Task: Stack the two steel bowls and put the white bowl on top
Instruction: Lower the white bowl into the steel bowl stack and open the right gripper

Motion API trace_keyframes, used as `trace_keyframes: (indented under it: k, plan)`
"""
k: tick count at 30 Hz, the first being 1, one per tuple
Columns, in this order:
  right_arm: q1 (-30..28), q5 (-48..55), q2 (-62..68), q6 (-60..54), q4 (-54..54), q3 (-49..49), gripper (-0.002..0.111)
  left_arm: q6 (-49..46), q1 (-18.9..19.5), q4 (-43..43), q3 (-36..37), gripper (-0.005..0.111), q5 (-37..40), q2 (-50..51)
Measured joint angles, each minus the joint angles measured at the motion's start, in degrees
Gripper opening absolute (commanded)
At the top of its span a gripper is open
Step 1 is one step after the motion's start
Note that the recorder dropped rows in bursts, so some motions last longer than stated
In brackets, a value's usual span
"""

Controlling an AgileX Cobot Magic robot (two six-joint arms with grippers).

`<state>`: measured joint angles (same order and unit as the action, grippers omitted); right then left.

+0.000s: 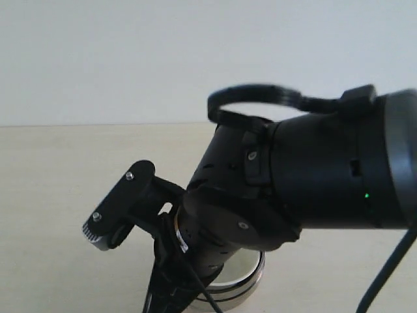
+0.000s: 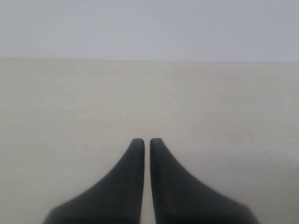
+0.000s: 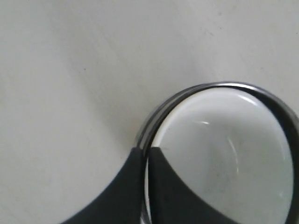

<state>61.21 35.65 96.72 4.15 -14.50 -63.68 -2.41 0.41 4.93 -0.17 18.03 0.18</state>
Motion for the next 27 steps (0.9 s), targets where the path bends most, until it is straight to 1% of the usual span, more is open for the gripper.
trace_keyframes:
  k: [5,17,27]
  plan:
    - [0.00,-1.09,1.27,0.82,-0.38,1.88,0.000,0.00,0.00,0.00,0.00,0.004,0.00,0.00]
    - [0.00,-4.01,1.30,1.31,-0.50,1.88,0.000,0.00,0.00,0.00,0.00,0.004,0.00,0.00]
    - [0.00,-7.38,1.40,5.01,-0.50,1.88,0.000,0.00,0.00,0.00,0.00,0.004,0.00,0.00]
